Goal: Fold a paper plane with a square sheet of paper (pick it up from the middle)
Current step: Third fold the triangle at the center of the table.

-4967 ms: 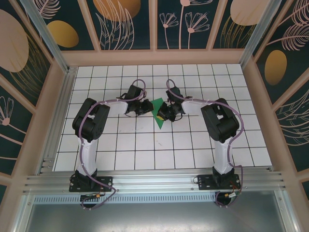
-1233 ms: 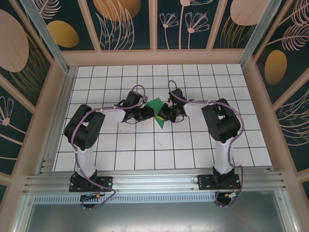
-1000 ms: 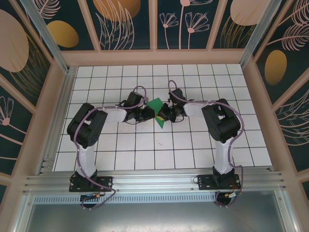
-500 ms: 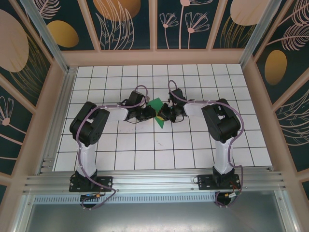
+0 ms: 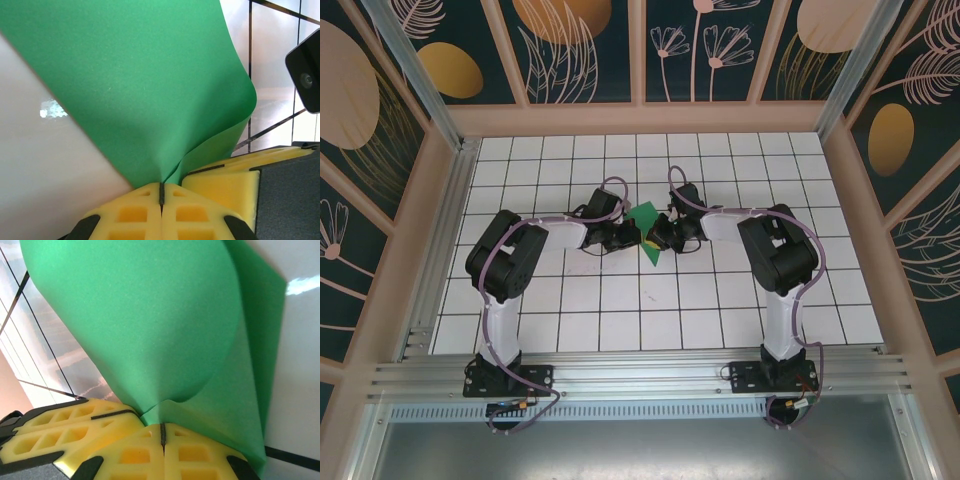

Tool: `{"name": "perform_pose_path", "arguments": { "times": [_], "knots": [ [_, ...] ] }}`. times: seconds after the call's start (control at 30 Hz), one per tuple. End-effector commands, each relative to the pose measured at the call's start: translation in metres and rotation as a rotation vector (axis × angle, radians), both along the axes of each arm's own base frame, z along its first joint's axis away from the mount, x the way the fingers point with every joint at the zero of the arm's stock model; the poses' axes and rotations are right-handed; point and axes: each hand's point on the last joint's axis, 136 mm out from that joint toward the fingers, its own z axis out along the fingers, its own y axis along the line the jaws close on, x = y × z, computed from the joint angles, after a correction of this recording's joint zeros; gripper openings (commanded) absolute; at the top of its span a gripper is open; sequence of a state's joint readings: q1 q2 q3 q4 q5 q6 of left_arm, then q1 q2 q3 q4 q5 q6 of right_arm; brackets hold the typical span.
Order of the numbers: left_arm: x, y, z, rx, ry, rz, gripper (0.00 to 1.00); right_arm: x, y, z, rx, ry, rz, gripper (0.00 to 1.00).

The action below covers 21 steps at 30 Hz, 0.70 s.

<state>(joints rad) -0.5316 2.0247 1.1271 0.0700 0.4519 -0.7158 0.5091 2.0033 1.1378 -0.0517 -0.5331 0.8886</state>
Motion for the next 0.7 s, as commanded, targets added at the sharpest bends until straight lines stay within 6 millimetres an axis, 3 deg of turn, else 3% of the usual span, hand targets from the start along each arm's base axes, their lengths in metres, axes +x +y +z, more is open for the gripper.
{"name": "perform_pose_path", "arguments": {
  "times": [0.0, 0.27, 0.67],
  "knots": [
    [-0.003, 0.018, -0.03, 0.131, 0.028, 0.02, 0.0, -0.007, -0.002, 0.009, 0.01, -0.007, 0.037, 0.0],
    [-0.005, 0.023, -0.037, 0.161, 0.034, 0.027, 0.0, -0.016, 0.002, 0.039, 0.06, -0.09, 0.12, 0.01],
    [-0.003, 0.026, -0.039, 0.186, 0.031, 0.034, 0.0, -0.05, -0.014, 0.02, 0.045, -0.041, 0.152, 0.01]
  ]
}}
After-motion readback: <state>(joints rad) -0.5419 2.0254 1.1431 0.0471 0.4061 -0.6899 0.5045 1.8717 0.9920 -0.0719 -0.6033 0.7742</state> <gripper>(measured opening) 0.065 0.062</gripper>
